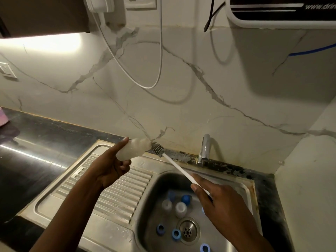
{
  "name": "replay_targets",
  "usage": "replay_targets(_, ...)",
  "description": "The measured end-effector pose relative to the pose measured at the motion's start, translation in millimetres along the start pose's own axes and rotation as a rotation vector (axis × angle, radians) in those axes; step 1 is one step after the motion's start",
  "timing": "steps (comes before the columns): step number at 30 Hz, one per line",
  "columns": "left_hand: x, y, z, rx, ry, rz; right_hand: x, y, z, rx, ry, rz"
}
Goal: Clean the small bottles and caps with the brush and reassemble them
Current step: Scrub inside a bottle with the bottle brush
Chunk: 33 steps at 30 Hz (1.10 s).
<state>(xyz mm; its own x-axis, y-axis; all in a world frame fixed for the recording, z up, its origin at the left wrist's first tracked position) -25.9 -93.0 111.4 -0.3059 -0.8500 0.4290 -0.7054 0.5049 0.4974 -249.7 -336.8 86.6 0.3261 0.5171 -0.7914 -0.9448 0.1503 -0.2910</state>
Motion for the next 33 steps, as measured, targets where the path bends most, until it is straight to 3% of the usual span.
replay_targets(5,-4.3,-0.8,-9.4,0.085,-0.019,-0.080,-8.2,2.4,-5.7,-0.003,-0.014,-0.041)
replay_targets(12,3.1,2.0,-14.4,0.185,-0.188,-0.027,-33.3,2.9,19.5,-0.114,0.154,0.052)
replay_targets(18,13.5,7.5,-8.7,0.136,-0.219,0.010,-26.2,-3.4,10.2,-0.115,0.037,0.221)
replay_targets(25,10.4,1.7,10.3,0.061,-0.183,0.059,-32.8,-1.8,23.5,-0.150,0.205,0.136)
replay_targets(33,21.5,-2.0,20.6,0.098,-0.248,0.015,3.8,-17.3,15.2,-0.126,0.386,0.303)
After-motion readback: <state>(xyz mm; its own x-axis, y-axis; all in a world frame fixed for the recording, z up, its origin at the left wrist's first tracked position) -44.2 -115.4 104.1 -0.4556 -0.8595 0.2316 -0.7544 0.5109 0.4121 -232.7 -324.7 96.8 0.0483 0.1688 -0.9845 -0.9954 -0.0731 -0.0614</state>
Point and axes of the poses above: each hand's wrist, its own y-axis away from the middle knuckle, its own x-axis out of the palm, z = x × y, the point moved 2 cm from there along -y, towards the middle knuckle, and after that the axes turned 9 degrees about -x, right-handed, at the moved point
